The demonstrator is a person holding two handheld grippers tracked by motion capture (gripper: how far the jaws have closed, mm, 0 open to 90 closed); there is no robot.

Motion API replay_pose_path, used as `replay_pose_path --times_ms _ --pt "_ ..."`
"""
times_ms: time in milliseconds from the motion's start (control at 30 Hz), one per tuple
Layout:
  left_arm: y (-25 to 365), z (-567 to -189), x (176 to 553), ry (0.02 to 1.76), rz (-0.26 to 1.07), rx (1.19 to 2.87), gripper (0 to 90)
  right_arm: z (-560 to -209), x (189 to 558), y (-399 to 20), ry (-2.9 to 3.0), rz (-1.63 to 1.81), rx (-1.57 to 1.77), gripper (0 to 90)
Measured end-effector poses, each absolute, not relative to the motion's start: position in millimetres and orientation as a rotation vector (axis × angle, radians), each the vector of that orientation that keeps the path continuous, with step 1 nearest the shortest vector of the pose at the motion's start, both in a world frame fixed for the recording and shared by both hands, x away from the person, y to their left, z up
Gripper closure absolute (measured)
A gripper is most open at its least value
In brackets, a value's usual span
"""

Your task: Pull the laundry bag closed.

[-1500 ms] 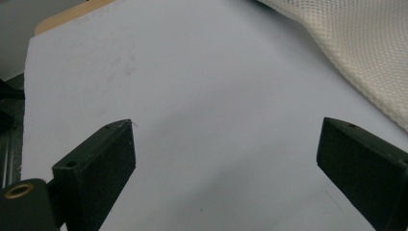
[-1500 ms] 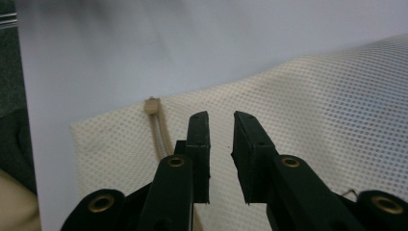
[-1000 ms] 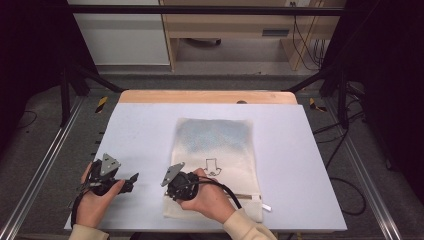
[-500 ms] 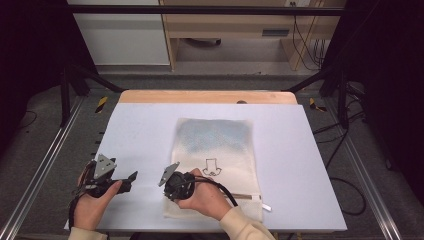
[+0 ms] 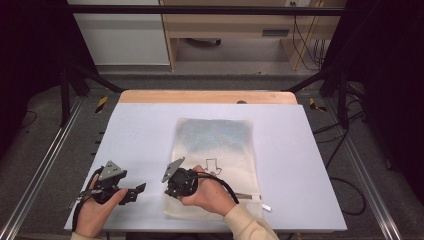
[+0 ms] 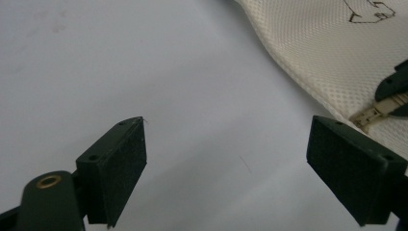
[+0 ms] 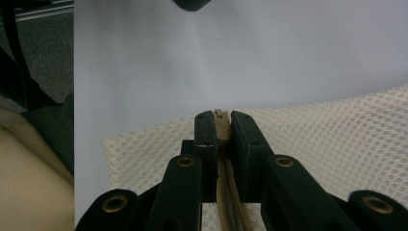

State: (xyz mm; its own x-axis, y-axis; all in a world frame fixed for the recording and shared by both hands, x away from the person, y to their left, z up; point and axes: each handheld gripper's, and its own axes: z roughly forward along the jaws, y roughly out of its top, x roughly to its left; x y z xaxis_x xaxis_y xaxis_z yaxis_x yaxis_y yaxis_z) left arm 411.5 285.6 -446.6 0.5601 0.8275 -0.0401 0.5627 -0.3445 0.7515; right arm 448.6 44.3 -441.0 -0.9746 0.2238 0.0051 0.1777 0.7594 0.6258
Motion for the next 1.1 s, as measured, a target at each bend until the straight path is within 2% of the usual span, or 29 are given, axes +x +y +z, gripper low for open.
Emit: replay_pose_path --times_ms 167,333,633,1100 --pt "276.2 -445.3 403.3 1.048 0.486 2.07 16.9 -437.9 449.0 42.5 2.885 1.021 0.338 82.0" --pt "266.9 -447.2 398.6 1.035 0.357 2.044 19.4 -437.0 449.1 43.5 2.871 1.004 0.338 82.0" --pt "248.3 -450.6 393.9 0.958 0.311 2.08 17.3 -444.1 450.5 43.7 2.876 0.998 0.329 81.9" --pt "224.3 -466.8 400.7 0.955 0.233 2.112 19.2 -437.8 448.5 40.3 2.852 1.04 0.346 81.9"
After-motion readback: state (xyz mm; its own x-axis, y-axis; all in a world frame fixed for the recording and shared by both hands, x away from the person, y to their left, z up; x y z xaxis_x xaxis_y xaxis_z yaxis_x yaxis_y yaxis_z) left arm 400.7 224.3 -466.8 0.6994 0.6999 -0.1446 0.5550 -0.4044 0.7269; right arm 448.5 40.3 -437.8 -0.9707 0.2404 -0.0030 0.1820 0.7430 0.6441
